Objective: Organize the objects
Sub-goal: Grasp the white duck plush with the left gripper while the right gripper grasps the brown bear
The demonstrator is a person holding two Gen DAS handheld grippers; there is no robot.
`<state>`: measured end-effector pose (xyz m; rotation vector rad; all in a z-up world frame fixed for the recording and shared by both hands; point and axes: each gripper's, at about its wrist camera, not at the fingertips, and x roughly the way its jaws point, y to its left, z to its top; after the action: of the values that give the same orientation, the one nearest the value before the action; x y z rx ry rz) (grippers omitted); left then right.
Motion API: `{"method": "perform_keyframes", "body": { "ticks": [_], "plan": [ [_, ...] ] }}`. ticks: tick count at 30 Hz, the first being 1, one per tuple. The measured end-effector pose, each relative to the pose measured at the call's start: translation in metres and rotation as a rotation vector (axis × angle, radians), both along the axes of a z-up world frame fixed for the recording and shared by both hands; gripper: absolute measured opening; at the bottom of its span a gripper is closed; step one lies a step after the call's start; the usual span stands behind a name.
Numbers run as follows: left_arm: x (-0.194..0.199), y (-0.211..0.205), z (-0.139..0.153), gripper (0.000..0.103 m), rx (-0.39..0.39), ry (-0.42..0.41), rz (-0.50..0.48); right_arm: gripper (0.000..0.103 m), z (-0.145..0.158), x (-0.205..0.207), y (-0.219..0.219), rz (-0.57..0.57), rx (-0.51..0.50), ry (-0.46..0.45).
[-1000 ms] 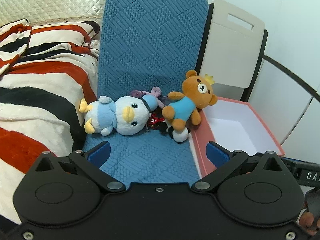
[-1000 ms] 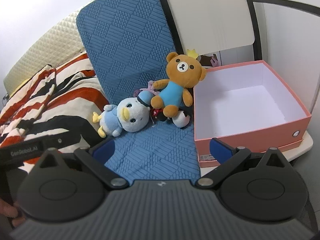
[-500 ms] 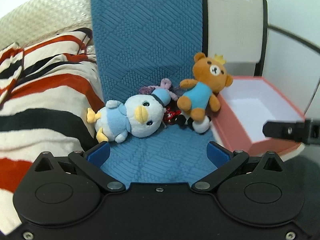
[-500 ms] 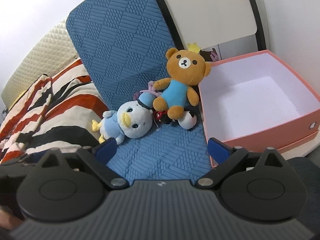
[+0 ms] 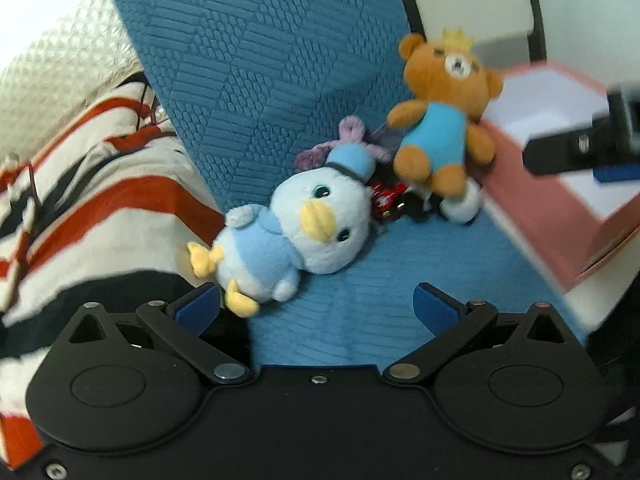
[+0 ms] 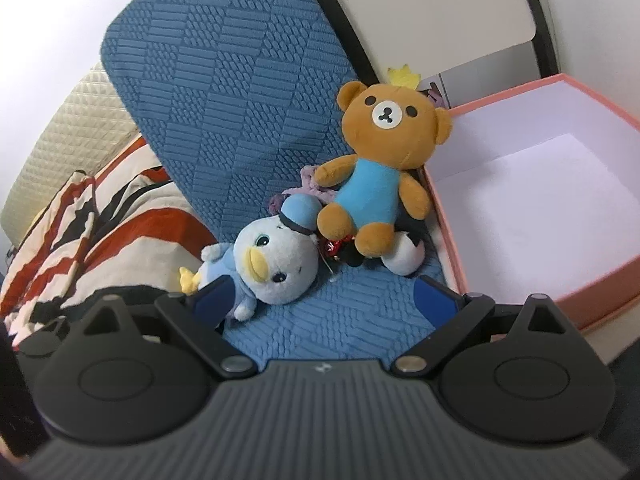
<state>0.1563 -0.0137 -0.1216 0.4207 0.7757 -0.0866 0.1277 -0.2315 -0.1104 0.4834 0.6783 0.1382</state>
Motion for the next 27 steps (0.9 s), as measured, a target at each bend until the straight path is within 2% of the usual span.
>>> {"method": "perform_keyframes", "body": {
  "ticks": [3,8,17,22,27],
  "plan": [
    [0.021,0.004,-0.015,0.103,0.048,0.01,-0.005,0.097,-0.009,0.019,0.003,-0.011,0.039,0.022],
    [0.045,0.004,-0.038,0.103,0.134,0.043,-0.054,0.097,-0.023,0.047,0.013,-0.026,0.005,0.033],
    [0.084,0.003,-0.077,0.103,0.273,0.072,-0.14,0.097,-0.054,0.097,0.011,-0.155,0.043,0.087],
    [0.117,0.011,-0.094,0.103,0.295,0.101,-0.165,0.098,-0.07,0.117,0.01,-0.233,0.005,0.077],
    [0.14,0.018,-0.108,0.103,0.377,0.088,-0.209,0.098,-0.076,0.131,0.008,-0.231,-0.042,0.049]
  ]
}}
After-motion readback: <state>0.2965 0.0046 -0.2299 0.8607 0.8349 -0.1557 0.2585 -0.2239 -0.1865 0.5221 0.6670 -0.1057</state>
